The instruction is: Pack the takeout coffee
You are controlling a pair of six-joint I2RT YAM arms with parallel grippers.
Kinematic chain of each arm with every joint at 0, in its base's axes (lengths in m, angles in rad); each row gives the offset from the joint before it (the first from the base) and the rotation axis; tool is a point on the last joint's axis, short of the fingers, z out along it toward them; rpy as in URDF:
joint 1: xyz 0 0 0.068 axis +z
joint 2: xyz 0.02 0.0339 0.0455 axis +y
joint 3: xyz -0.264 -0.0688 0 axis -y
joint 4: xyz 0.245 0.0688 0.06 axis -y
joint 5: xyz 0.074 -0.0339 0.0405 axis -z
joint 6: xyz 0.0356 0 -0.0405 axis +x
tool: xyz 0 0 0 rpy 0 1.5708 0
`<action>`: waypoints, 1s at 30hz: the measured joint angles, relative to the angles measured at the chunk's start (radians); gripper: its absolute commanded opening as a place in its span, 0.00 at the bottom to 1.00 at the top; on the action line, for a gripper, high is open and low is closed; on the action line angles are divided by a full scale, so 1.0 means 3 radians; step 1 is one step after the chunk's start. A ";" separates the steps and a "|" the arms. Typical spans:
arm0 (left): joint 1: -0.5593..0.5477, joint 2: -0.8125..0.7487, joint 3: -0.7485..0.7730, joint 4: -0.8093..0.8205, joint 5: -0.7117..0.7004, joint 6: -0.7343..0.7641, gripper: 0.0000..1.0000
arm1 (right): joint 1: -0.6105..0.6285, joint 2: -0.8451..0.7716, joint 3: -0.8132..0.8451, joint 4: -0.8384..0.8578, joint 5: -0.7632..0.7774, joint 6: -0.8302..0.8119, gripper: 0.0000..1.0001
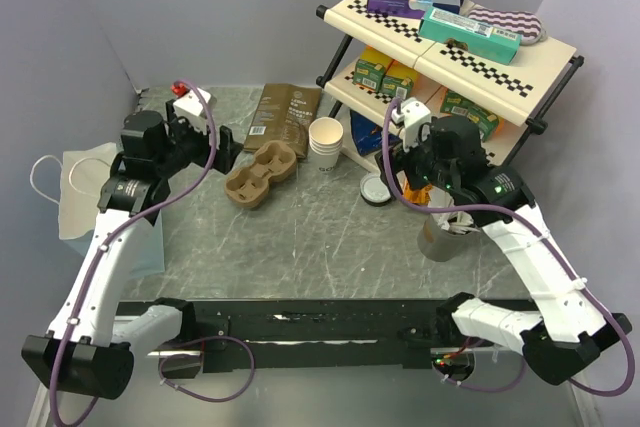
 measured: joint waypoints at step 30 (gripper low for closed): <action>-0.0678 0.2163 0.2274 -0.1136 0.0807 0.1120 0.67 | -0.0303 0.0886 0.0880 0.0356 -0.1546 -0.0484 0.84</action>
